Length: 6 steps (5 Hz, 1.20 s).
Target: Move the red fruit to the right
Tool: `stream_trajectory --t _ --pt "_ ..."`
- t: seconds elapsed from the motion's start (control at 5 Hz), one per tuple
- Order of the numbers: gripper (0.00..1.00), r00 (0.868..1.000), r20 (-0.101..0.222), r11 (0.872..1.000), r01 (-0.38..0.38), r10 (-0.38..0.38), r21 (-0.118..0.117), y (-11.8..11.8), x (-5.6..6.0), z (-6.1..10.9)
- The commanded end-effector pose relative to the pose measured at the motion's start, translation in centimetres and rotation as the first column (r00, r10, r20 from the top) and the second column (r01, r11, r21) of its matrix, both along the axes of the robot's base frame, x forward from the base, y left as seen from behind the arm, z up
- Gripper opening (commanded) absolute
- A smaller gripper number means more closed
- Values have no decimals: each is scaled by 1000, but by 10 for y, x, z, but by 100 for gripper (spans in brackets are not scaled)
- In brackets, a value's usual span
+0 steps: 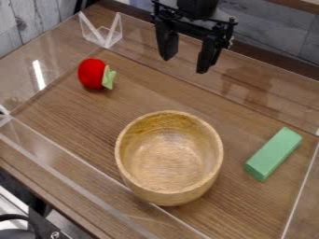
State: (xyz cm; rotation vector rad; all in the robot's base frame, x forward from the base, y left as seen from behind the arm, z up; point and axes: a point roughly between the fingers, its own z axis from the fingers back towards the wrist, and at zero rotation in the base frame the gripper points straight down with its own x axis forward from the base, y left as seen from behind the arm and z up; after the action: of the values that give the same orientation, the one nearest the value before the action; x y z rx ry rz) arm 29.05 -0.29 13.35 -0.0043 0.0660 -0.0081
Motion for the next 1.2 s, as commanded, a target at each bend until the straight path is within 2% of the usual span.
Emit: stream_trajectory --t 0.0,0.2,0.4,0.6,0.8,1.0 --pt "100 999 -24 999 -46 46 1 7 -5 -10" --pt "100 990 -12 990 -140 140 11 41 -14 -14" --pt "100 989 12 989 -149 149 15 83 -17 -5" --pt "100 988 27 988 -153 152 23 118 -17 1" --pt "100 978 27 978 -205 205 34 143 -14 -2" --pt "100 974 15 973 -226 225 38 152 -10 -8"
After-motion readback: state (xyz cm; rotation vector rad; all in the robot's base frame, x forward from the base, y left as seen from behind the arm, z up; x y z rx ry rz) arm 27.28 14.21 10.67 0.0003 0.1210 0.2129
